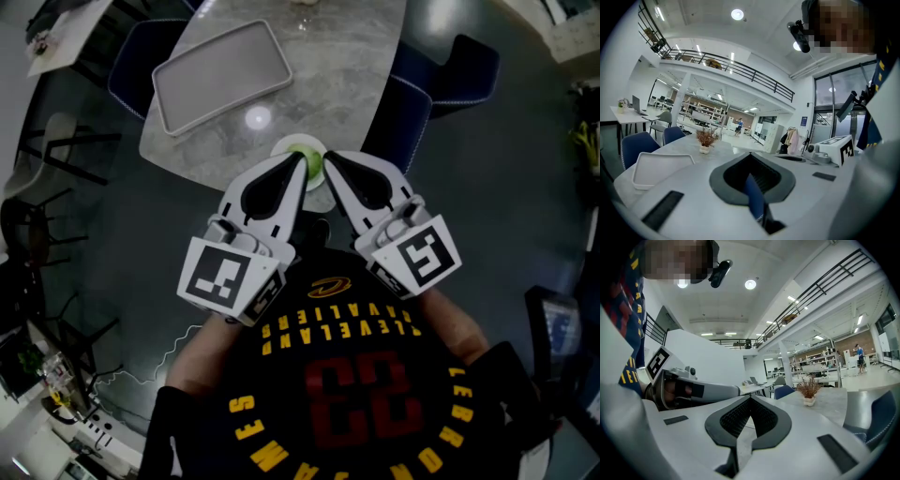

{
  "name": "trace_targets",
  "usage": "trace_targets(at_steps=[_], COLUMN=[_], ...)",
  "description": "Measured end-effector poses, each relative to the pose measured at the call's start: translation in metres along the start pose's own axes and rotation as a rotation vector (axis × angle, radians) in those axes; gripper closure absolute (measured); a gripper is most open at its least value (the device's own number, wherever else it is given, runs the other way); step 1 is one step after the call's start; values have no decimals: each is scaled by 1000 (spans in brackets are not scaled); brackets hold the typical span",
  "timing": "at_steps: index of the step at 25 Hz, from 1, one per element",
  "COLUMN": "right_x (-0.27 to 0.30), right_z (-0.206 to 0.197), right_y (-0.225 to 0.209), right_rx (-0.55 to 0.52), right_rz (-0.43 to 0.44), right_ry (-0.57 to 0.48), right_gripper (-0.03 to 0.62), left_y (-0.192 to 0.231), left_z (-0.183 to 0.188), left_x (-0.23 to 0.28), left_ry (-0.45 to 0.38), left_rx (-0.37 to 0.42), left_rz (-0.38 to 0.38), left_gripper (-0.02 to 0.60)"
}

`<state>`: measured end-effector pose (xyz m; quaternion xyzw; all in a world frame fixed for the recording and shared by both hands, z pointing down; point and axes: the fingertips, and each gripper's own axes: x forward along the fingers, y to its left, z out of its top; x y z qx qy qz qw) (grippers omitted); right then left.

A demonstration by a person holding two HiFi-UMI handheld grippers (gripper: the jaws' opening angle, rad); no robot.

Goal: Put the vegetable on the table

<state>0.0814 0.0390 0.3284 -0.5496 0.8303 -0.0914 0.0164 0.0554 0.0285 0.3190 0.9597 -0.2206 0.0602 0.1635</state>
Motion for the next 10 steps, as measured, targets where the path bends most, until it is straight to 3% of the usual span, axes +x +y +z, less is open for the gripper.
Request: trace_targets(at_steps=[10], right_x=[1], right_z=[-2], right_y=[0], right_rx=[0], right_rz=[-16], right_ry=[12], right_gripper=[589], left_y=[1], left_z=[-4], left_x=[1], left_ry=[10], left_rx=[-9], left_rz=[-8], left_gripper=[581])
